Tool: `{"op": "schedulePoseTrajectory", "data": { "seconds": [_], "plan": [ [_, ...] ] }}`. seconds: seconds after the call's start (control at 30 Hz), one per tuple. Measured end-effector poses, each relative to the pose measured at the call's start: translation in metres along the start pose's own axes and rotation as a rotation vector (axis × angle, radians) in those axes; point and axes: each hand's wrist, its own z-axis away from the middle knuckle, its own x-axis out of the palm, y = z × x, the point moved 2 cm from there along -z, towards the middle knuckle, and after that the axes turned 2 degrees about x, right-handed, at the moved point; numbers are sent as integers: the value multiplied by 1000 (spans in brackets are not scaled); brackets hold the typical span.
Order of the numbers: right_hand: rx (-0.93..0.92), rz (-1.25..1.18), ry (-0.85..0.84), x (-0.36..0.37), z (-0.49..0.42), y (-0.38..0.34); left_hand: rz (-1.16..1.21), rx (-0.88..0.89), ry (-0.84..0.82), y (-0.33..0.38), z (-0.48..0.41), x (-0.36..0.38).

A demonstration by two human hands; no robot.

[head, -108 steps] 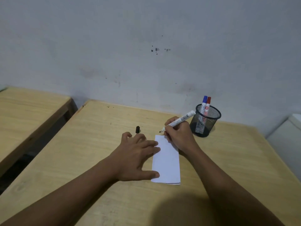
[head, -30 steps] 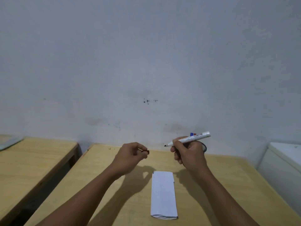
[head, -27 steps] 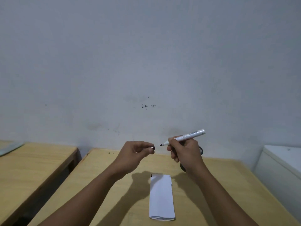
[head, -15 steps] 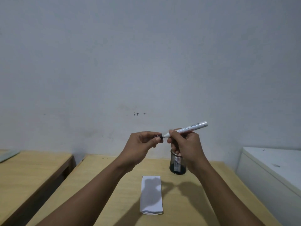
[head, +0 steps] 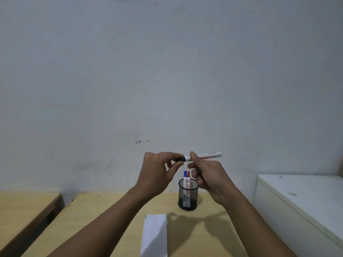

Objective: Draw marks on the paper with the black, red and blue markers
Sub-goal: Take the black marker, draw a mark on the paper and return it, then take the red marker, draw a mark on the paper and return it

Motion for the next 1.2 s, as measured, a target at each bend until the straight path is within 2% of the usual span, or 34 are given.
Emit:
{"op": "schedulePoseTrajectory", "data": {
  "seconds": [0.03, 0.1, 0.17, 0.2, 0.3, 0.4, 0.5, 0.7, 0.77, 0.9, 1.2],
  "plan": [
    [-81, 209, 116, -6, -6, 2, -13, -18, 4, -4, -5, 3],
    [-367, 552, 326, -16, -16, 7, -80, -6, -13, -7, -14, 10],
    [-589, 780, 285, -15, -26, 13, -129, 22, -76, -8, -22, 22],
    [-622, 855, 237, -14, -34, 18, -130, 28, -112, -9, -25, 28],
    [-599, 834, 240, -17, -63, 24, -17, -11, -156, -18, -35, 49],
    [-497, 606, 273, -28, -93, 35, 60, -211, -151, -39, -42, 74],
    [-383, 499, 233, -36, -115, 54, 45, -386, -225, -72, -41, 111],
    [-290, 546, 186, -42, -150, 102, 248, -775, -378, -123, -23, 182],
    [-264, 574, 146, -42, -159, 117, 288, -812, -398, -132, -17, 198],
    [-219, 665, 114, -41, -168, 142, 331, -778, -429, -141, -7, 217],
    [-236, 685, 164, -41, -169, 154, 492, -789, -266, -139, -16, 221]
  ]
}}
